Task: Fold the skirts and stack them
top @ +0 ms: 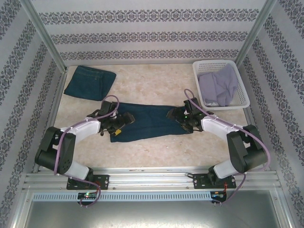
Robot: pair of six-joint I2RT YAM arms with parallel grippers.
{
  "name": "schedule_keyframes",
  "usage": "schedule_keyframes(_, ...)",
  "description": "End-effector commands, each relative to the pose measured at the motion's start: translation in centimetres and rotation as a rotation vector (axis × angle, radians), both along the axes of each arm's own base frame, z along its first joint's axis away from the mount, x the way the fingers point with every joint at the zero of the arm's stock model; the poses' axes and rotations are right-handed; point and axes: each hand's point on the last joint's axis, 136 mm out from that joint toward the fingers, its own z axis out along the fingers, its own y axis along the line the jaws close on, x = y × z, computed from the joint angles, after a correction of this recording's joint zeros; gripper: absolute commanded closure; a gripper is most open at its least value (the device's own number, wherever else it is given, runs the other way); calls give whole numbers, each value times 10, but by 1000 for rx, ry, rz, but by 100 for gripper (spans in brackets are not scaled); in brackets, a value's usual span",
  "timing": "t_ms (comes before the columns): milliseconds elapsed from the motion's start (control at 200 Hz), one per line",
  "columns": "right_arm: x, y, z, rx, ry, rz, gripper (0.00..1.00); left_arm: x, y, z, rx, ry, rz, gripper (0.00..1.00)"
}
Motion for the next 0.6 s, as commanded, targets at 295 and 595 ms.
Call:
schedule_keyframes(295, -17, 40, 58, 118, -115, 142, 2, 3, -8, 74, -59, -84, -36, 0)
schedule_keyframes(595, -29, 111, 55, 232, -78, 296, 2, 3, -19, 65, -224, -44, 140, 0)
